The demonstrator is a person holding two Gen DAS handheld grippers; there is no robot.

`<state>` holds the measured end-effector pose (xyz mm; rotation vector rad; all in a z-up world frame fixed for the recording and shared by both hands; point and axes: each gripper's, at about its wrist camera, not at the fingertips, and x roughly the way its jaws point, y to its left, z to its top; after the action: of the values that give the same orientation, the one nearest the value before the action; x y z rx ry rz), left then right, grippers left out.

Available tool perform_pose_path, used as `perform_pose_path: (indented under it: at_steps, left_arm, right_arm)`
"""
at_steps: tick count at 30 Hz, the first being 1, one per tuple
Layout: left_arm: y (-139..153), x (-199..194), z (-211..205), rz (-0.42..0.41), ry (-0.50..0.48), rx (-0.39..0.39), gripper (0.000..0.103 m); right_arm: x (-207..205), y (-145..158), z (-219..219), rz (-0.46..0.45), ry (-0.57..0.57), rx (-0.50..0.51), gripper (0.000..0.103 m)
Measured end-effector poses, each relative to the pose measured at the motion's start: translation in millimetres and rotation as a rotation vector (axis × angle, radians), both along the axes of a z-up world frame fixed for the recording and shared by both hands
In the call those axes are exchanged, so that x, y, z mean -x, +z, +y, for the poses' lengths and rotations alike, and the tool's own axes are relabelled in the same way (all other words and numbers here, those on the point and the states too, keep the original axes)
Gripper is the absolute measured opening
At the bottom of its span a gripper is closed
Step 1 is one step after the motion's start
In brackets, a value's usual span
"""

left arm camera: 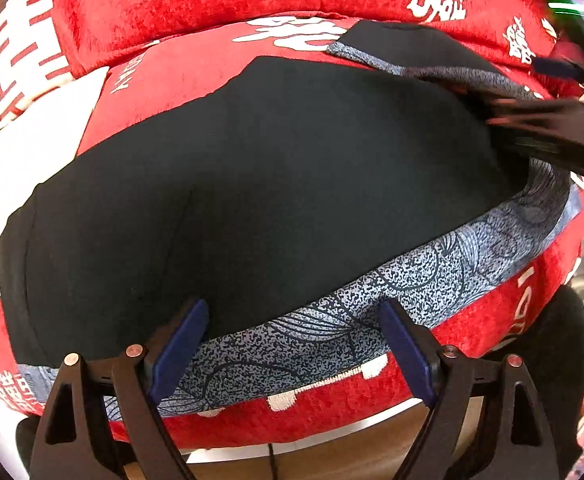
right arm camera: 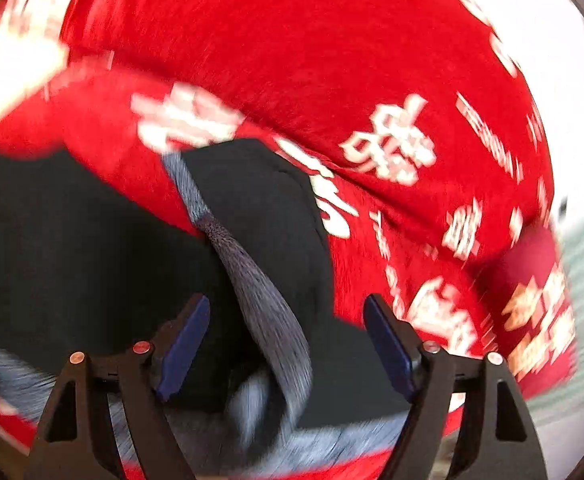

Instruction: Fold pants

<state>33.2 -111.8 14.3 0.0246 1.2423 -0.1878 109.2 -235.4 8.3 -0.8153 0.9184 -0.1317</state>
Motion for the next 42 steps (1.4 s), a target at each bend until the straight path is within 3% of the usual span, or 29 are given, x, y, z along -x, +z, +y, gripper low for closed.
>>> perform_pose_path:
  at_steps: [2,4,5,6,7,11,14,18,22,25,26,27,32,38,40,42]
  left_arm:
    - [0,2,-2,-0.001,-0.012,-0.010,0.087]
    - [-1,3,-2,-0.002,-0.018,-0.010,0.087]
    - [-1,4,-1,-0.002,-0.019,-0.010,0.087]
    - [-1,4,-2,-0.003,-0.020,-0.010,0.087]
    - [0,4,-2,-0.002,-0.020,-0.012,0.087]
    - [3,5,-4,0.007,-0.014,-0.001,0.087]
    - [7,3,-3,0.013,-0.006,0.039,0.087]
    - [4,0,-5,0.025,-0.002,0.034,0.087]
    - [5,-1,-6,0.033,0.001,0.025,0.087]
    - [6,-1,-5,0.041,0.011,0.032,0.087]
    - [6,-1,-4,0.043,0.017,0.029,0.087]
    - [5,-3,-2,0.044,0.024,0.028,0.087]
    - [6,-2,8,0.053,0.062,0.040,0.087]
    - [0,-4,0,0.047,0.045,-0.021,0.087]
    - [1,-2,0,0.044,0.042,-0.022,0.087]
    - [0,-3,2,0.045,0.043,-0.017,0.087]
  right_arm:
    - [-22,-27,4,0.051,0.011,0.095,0.076]
    - [-29,-27,-3,0.092,0.024,0.010,0.052]
    - [-30,-15,-14,0.067,-0.018,-0.046,0.010]
    - [-28,-5,-26,0.034,-0.053,-0.073,0.009]
    - [-25,8,-39,-0.002,-0.087,-0.130,0.009]
    - [7,65,-159,-0.136,-0.360,-0.555,0.009]
    - [43,55,-246,-0.104,-0.508,-0.925,0.011]
    - [71,9,-292,-0.038,-0.597,-1.016,0.017]
    - [91,0,-323,-0.093,-0.644,-1.129,0.027]
    - [97,3,-342,-0.144,-0.633,-1.174,0.058]
    - [97,6,-349,-0.163,-0.643,-1.182,0.075]
    - [98,7,-356,-0.182,-0.650,-1.198,0.080]
    - [106,5,-398,-0.280,-0.712,-1.339,0.080]
    - [79,-17,-403,-0.214,-0.705,-1.412,0.075]
    - [78,-13,-407,-0.264,-0.688,-1.419,0.062]
    - [74,-15,-414,-0.277,-0.708,-1.439,0.040]
